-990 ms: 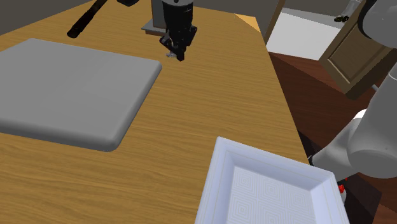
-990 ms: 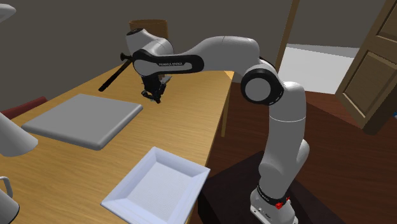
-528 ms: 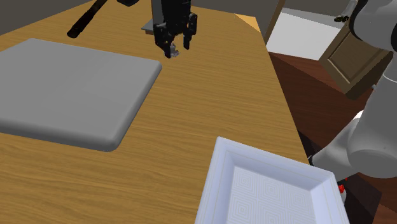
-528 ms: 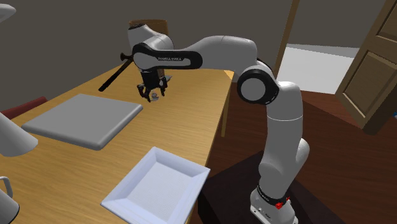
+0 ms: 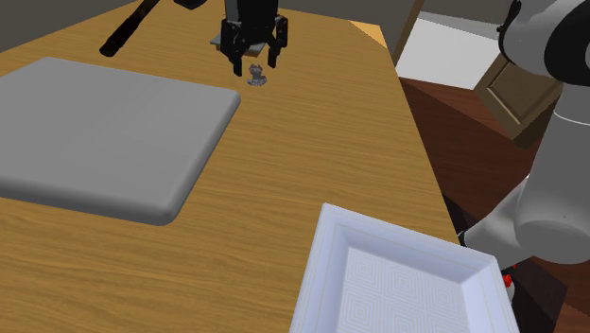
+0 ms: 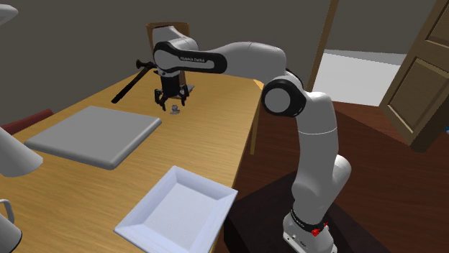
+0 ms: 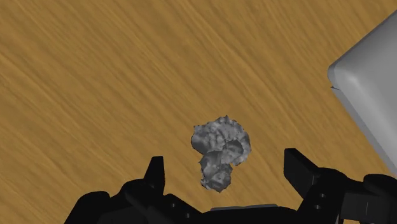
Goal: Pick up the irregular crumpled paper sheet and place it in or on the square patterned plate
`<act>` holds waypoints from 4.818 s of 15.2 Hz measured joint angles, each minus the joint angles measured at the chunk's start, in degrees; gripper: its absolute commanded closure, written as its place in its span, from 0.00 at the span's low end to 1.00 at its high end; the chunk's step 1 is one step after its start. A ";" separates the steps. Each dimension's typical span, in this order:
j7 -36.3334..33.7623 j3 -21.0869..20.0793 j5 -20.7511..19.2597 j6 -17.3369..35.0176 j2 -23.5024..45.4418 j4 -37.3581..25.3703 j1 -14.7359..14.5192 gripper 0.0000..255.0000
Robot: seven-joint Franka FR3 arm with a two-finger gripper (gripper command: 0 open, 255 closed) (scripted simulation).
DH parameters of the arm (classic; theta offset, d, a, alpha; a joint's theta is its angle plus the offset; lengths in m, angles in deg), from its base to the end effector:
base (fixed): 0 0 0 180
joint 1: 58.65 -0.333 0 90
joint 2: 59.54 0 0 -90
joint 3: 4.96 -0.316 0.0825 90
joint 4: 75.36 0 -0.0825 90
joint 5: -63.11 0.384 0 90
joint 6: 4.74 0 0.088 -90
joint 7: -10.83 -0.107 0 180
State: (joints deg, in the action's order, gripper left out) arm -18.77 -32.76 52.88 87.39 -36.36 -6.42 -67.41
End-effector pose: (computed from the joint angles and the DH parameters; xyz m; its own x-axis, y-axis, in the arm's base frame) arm 0.5836 0.3253 0.5748 0.9957 0.0859 0.0340 0.0868 -0.9959 -0.0263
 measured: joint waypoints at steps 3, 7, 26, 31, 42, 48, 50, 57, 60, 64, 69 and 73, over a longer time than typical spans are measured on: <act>-0.03 0.02 0.19 2.34 -0.34 2.67 0.42 0.00; -0.07 0.00 0.30 2.98 -0.58 3.52 0.55 0.00; -0.15 0.00 -0.37 -1.79 0.92 -2.76 -0.66 1.00; -0.17 0.08 -1.21 -6.55 2.76 -9.33 -2.10 1.00; -2.19 -1.11 -0.31 -10.57 -0.56 -10.18 -3.13 1.00; -5.07 -3.23 6.30 -3.48 -15.22 10.29 -0.48 1.00; -6.10 -3.80 8.02 -2.37 -18.71 14.47 -0.63 1.00; -9.16 -5.28 14.72 0.79 -31.41 28.37 -2.23 1.00; -11.41 -6.48 16.68 0.71 -34.88 31.10 -3.63 1.00; -14.67 -8.13 19.82 1.07 -40.13 35.63 -5.92 1.00; -18.43 -10.19 23.15 1.30 -45.17 39.66 -8.59 1.00; -22.24 -12.44 25.67 0.91 -48.44 41.46 -10.83 1.00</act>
State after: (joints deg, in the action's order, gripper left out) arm -41.01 -45.20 78.54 88.30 -84.80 35.04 -78.24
